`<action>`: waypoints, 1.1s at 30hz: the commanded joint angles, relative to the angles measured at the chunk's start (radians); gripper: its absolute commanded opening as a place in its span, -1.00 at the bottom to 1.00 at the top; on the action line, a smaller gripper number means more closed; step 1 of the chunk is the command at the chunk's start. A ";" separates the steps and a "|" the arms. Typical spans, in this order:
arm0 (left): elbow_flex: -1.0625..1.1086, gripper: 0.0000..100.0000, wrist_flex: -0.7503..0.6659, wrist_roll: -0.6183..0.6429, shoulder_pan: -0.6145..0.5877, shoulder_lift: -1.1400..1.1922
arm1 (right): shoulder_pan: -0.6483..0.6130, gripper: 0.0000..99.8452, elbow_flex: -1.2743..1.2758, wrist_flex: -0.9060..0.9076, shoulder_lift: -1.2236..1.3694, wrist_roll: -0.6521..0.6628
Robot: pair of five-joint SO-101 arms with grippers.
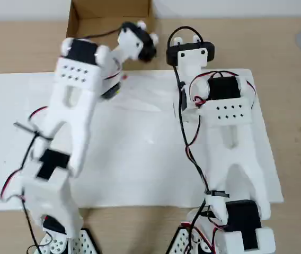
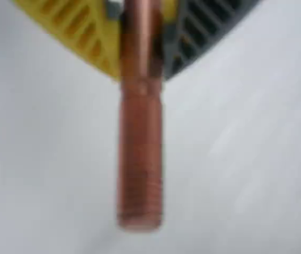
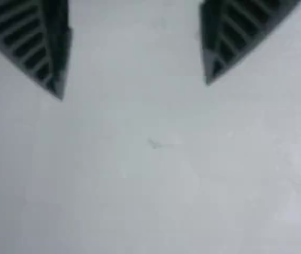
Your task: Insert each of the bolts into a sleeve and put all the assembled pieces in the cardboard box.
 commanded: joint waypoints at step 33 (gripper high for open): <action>1.128 -0.63 -0.454 -0.434 -0.026 -0.433 | 0.021 -0.58 0.001 0.037 -0.047 -0.005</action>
